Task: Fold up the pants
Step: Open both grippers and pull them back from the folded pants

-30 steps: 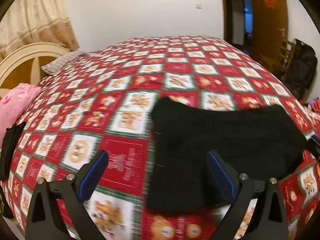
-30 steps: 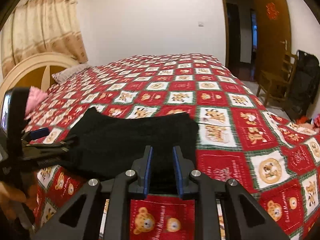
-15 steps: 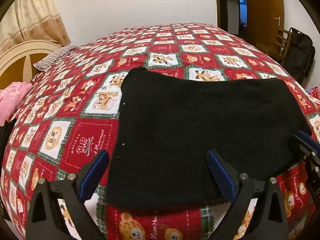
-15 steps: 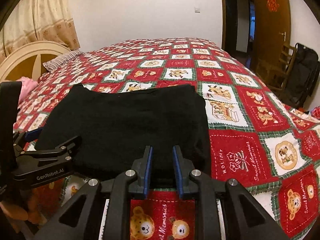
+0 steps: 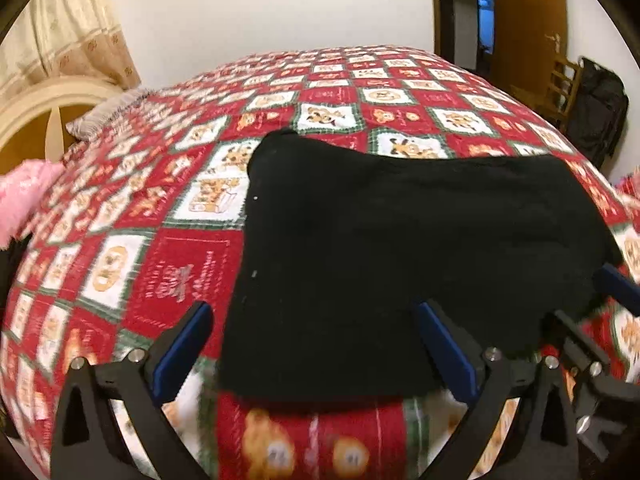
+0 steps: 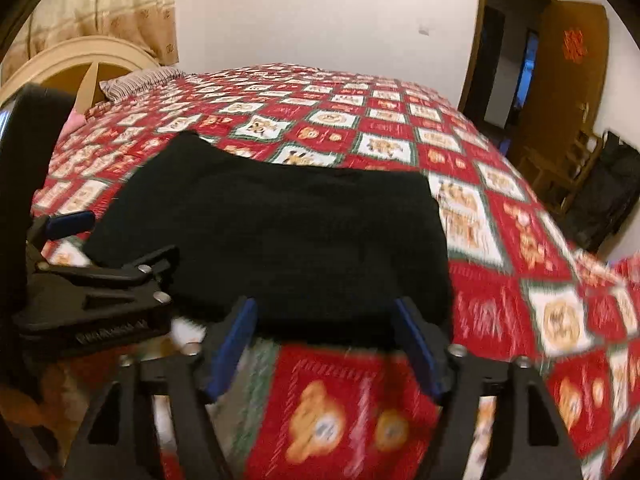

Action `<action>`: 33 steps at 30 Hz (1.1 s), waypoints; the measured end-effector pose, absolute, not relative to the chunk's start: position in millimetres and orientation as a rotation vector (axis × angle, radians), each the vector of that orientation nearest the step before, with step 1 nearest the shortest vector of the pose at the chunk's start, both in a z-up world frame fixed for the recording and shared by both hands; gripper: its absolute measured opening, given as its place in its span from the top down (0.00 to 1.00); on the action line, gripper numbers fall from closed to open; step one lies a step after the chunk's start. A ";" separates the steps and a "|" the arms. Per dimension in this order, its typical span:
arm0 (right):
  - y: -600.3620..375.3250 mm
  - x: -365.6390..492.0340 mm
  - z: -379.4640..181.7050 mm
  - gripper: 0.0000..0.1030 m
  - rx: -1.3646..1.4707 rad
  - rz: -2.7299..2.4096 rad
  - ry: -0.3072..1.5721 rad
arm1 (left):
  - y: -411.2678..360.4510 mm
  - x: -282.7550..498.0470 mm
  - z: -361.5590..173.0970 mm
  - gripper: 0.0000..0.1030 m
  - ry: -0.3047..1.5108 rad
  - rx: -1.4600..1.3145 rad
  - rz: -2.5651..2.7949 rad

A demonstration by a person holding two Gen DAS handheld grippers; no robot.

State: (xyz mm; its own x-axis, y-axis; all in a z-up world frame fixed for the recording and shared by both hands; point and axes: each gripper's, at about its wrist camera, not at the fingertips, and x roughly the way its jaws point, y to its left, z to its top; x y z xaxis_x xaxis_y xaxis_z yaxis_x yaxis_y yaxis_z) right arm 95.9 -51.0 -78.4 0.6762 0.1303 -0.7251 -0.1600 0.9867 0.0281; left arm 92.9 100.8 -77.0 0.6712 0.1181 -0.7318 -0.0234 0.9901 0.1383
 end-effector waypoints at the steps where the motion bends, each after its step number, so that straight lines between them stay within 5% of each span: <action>1: -53.6 90.0 -78.3 0.25 0.006 0.169 0.831 | 100.4 88.5 -75.6 0.00 0.830 0.131 0.077; 33: -93.4 -32.5 -74.8 0.25 0.224 0.021 0.990 | 92.4 -32.3 -72.9 0.00 0.911 0.159 0.002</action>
